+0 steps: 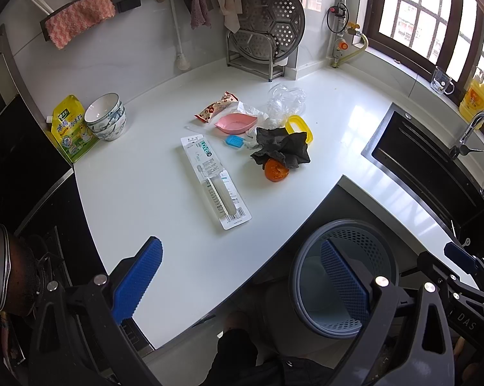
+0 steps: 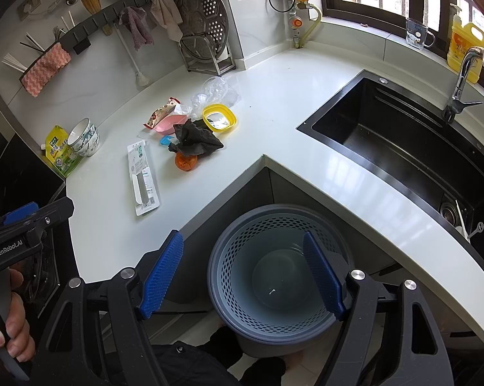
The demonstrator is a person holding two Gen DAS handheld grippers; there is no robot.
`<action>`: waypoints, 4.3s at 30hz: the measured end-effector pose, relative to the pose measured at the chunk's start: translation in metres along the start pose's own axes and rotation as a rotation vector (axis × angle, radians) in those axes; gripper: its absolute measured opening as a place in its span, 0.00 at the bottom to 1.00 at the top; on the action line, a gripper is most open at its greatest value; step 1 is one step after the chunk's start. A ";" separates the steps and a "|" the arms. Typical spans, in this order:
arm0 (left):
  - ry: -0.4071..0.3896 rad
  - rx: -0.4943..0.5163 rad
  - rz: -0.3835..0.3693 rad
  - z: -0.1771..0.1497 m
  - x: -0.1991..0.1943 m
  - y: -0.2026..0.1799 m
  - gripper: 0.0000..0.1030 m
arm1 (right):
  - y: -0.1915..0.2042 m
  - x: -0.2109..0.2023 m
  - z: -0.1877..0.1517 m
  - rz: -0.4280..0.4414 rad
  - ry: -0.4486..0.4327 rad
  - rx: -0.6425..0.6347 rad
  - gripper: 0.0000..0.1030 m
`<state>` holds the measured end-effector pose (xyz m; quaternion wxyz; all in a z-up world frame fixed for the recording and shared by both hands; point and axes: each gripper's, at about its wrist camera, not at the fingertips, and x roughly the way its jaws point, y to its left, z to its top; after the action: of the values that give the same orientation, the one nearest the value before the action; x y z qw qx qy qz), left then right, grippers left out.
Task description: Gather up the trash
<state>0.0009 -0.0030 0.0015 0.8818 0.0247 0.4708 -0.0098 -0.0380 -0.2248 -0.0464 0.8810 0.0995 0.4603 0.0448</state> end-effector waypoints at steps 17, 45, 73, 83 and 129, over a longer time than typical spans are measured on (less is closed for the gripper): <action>-0.001 -0.004 -0.001 0.003 0.001 -0.001 0.94 | -0.003 -0.002 0.001 -0.003 -0.006 0.000 0.71; -0.007 -0.005 -0.003 0.001 -0.004 0.004 0.94 | -0.008 -0.004 0.000 -0.003 -0.007 0.004 0.71; 0.026 -0.039 0.000 0.001 0.010 0.019 0.94 | 0.000 0.017 0.003 0.009 0.017 -0.003 0.71; 0.078 -0.106 0.027 0.014 0.057 0.063 0.94 | 0.019 0.060 0.024 0.020 0.064 -0.015 0.71; 0.219 -0.220 -0.073 0.069 0.269 0.084 0.94 | 0.085 0.249 0.146 0.068 0.107 -0.192 0.31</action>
<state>0.2110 0.0788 -0.1807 0.8218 -0.0884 0.5628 0.0128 0.2254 -0.1189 -0.1467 0.8585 0.0275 0.4968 0.1238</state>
